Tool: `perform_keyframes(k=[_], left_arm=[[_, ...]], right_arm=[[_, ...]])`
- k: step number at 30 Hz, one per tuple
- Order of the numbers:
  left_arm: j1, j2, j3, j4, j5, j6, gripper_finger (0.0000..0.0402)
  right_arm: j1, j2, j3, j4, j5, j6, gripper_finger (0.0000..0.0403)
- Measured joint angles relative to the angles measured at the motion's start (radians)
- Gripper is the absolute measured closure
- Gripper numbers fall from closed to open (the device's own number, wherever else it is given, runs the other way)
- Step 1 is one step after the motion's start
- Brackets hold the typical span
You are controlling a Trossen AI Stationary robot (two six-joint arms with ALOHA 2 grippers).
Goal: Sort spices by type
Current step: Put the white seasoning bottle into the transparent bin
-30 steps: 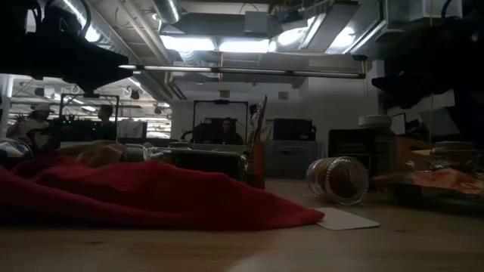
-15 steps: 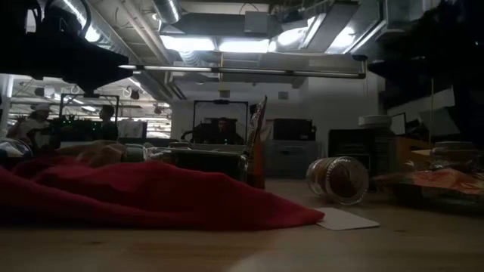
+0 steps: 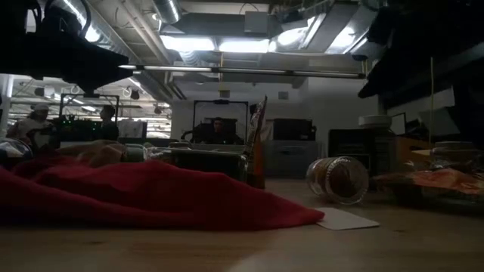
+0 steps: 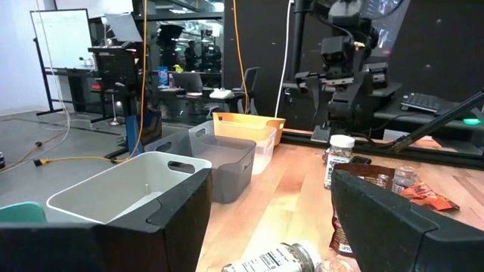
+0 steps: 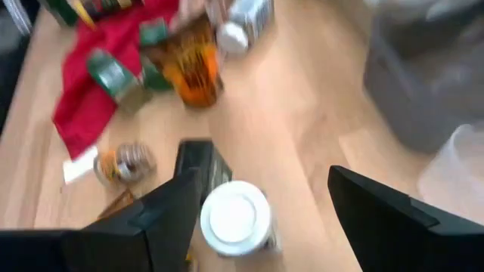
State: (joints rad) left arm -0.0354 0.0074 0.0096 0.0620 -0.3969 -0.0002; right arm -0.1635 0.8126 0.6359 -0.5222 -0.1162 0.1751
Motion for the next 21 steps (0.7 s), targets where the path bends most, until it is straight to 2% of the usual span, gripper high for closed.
perform_keyframes(k=[5, 10, 21], left_arm=[[0.0, 0.0, 0.0, 0.0, 0.0, 0.0, 0.0147], [0.0, 0.0, 0.0, 0.0, 0.0, 0.0, 0.0147], [0.0, 0.0, 0.0, 0.0, 0.0, 0.0, 0.0147]], right_arm=[[0.0, 0.15, 0.105, -0.105, -0.041, 0.0, 0.0114], [0.0, 0.248, 0.146, -0.139, -0.105, -0.001, 0.0114], [0.0, 0.299, 0.149, -0.14, -0.121, -0.031, 0.0114]])
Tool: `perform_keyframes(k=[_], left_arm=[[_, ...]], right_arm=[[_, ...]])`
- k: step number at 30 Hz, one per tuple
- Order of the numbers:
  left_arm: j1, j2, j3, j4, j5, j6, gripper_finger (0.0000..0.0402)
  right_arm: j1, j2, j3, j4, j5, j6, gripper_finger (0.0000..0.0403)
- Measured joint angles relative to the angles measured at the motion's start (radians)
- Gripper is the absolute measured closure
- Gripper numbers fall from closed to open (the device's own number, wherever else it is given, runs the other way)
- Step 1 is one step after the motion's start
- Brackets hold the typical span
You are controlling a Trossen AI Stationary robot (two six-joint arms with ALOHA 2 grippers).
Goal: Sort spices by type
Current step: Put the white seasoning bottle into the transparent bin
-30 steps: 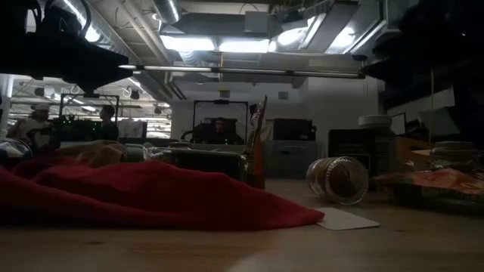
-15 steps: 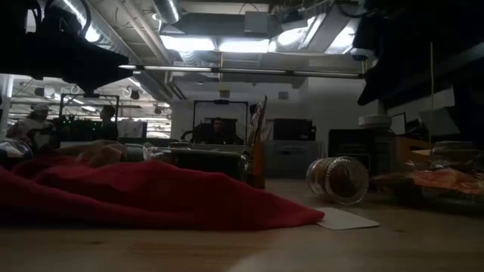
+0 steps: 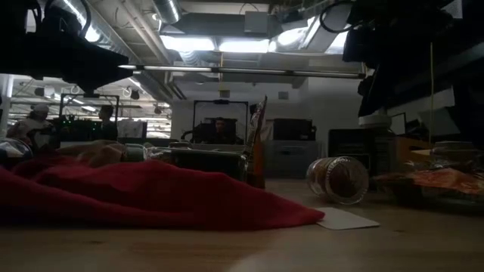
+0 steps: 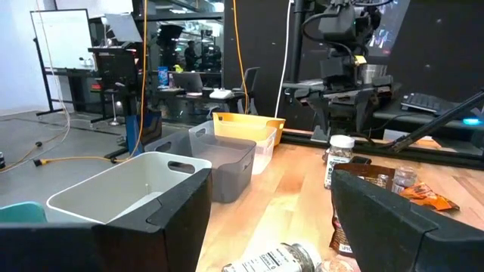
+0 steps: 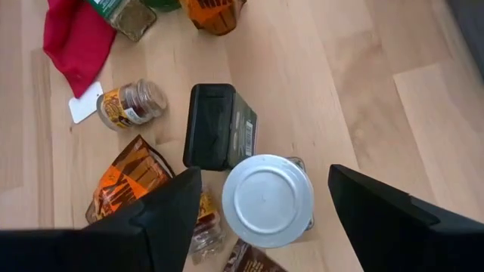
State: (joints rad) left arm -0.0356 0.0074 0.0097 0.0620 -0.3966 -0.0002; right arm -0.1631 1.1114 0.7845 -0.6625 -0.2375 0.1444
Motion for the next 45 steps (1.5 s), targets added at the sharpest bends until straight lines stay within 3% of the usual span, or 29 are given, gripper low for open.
perform_keyframes(k=[13, 21, 31, 34, 39, 45], left_arm=[[0.0, 0.0, 0.0, 0.0, 0.0, 0.0, 0.0147], [0.0, 0.003, 0.0, 0.0, 0.0, 0.0, 0.0147], [0.0, 0.003, 0.0, 0.0, 0.0, -0.006, 0.0147], [0.0, 0.002, 0.0, 0.0, 0.0, -0.006, 0.0147], [0.0, 0.002, 0.0, 0.0, 0.0, -0.003, 0.0147], [0.0, 0.002, 0.0, 0.0, 0.0, -0.003, 0.0147]], right_arm=[[0.052, 0.035, 0.0, -0.023, 0.028, -0.029, 0.0114], [0.148, 0.088, 0.0, -0.021, 0.208, -0.049, 0.0114], [0.157, 0.179, 0.0, -0.014, 0.212, -0.05, 0.0116], [0.157, 0.193, 0.0, -0.006, 0.212, -0.052, 0.0135], [0.157, 0.195, 0.0, 0.026, 0.212, -0.055, 0.0202], [0.156, 0.193, 0.003, 0.002, 0.209, -0.062, 0.0201]])
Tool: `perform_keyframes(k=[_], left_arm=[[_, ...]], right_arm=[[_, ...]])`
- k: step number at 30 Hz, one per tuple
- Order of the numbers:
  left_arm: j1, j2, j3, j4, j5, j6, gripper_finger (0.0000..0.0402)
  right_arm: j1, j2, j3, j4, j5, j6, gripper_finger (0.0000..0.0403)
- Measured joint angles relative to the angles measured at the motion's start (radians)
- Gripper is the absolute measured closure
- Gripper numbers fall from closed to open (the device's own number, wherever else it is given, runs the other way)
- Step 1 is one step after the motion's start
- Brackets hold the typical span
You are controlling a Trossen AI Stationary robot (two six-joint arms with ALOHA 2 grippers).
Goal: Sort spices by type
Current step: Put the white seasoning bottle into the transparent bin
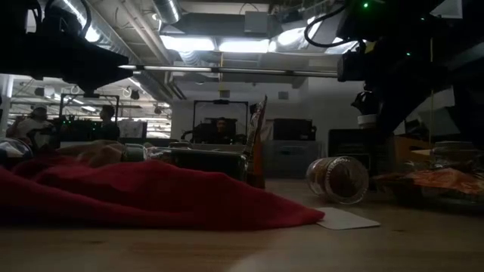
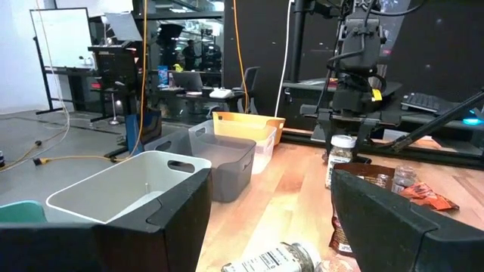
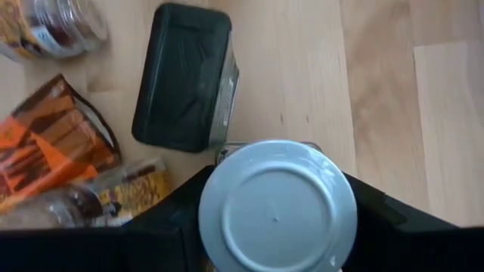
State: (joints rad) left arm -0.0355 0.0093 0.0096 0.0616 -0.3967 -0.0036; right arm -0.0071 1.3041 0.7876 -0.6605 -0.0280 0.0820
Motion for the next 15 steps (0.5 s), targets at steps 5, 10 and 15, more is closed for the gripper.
perform_keyframes(k=[5, 10, 15], left_arm=[[0.0, 0.0, 0.0, 0.0, 0.0, 0.0, 0.0147], [0.0, 0.0, 0.0, 0.0, 0.0, 0.0, 0.0147], [0.0, 0.0, 0.0, 0.0, 0.0, 0.0, 0.0147]], right_arm=[[0.0, 0.001, 0.08, -0.12, 0.005, -0.014, 0.0201], [0.0, 0.001, 0.206, -0.282, 0.093, -0.055, 0.0201], [0.0, 0.0, 0.328, -0.414, 0.175, -0.071, 0.0201]])
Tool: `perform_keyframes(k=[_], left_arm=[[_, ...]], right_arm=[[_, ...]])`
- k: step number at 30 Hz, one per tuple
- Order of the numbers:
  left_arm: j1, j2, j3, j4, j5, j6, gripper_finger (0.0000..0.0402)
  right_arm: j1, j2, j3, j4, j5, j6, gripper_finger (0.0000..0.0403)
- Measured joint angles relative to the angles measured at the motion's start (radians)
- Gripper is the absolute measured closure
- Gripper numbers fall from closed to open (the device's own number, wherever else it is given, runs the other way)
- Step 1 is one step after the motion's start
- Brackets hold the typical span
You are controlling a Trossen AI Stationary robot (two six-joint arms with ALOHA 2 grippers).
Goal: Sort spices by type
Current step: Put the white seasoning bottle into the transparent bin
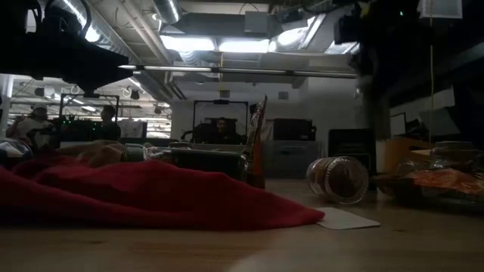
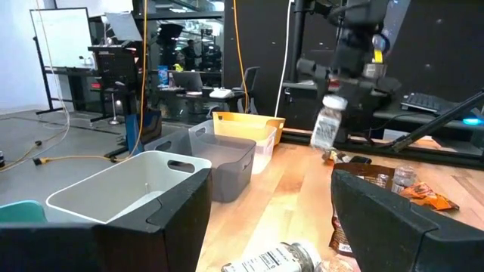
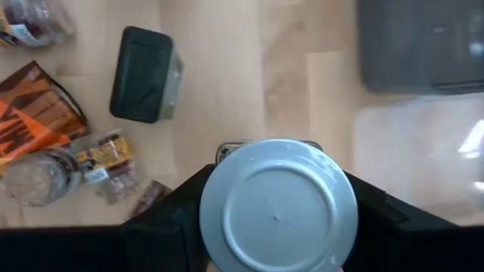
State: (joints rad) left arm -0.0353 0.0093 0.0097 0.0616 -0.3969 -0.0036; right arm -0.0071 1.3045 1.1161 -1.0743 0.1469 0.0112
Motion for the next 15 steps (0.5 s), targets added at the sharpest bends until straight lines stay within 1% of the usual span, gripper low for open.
perform_keyframes(k=[3, 5, 8, 15], left_arm=[[0.0, 0.0, 0.0, 0.0, 0.0, 0.0, 0.0147], [0.0, 0.0, 0.0, 0.0, 0.0, 0.0, 0.0147], [0.0, 0.0, 0.0, 0.0, 0.0, 0.0, 0.0147], [0.0, 0.0, 0.0, 0.0, 0.0, 0.0, 0.0147]], right_arm=[[-0.014, 0.0, 0.053, -0.046, 0.032, -0.023, 0.0201], [-0.039, 0.0, 0.079, -0.079, 0.032, -0.03, 0.0201], [-0.103, -0.002, 0.097, -0.096, 0.036, -0.069, 0.0201], [-0.291, -0.016, 0.099, -0.139, 0.027, -0.151, 0.0201]])
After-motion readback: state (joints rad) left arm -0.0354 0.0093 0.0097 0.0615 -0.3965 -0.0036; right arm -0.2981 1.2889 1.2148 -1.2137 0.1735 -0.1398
